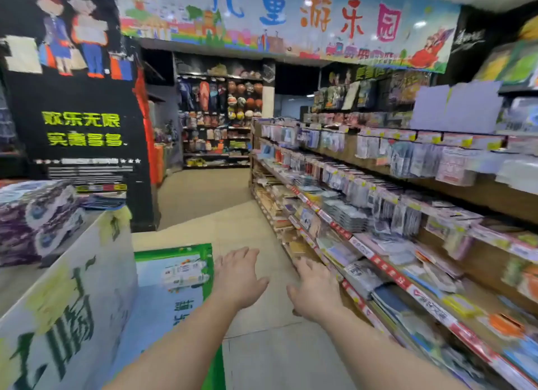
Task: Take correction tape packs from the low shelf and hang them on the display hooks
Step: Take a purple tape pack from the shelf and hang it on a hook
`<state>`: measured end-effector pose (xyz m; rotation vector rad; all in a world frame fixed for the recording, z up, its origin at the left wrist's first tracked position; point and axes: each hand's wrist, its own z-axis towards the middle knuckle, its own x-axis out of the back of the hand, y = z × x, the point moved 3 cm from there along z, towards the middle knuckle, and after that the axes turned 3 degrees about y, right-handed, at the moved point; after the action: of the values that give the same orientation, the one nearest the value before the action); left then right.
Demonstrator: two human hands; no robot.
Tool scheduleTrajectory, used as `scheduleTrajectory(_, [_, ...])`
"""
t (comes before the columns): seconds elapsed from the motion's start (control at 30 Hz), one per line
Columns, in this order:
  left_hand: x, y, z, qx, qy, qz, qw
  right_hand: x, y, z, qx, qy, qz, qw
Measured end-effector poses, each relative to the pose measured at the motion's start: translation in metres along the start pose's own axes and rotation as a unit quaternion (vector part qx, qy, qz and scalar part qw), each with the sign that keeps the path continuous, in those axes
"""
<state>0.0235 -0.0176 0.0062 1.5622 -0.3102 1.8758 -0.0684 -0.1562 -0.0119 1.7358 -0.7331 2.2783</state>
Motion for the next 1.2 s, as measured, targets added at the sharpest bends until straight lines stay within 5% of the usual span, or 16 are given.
scheduleTrajectory(0.43, [-0.108,-0.021,0.263,-0.002,-0.032,0.005,0.999,-0.074,0.064,0.268,-0.025,-0.034,-0.023,0.999])
scheduleTrajectory(0.83, [-0.145,-0.076,0.517,0.054,0.008,0.002,0.998,-0.114,0.053,0.534,0.054,-0.049,-0.016,0.997])
scheduleTrajectory(1.2, [-0.207,-0.157,0.775,0.013,-0.019,0.007,1.000,-0.186,0.033,0.801,0.018,-0.025,-0.006,0.999])
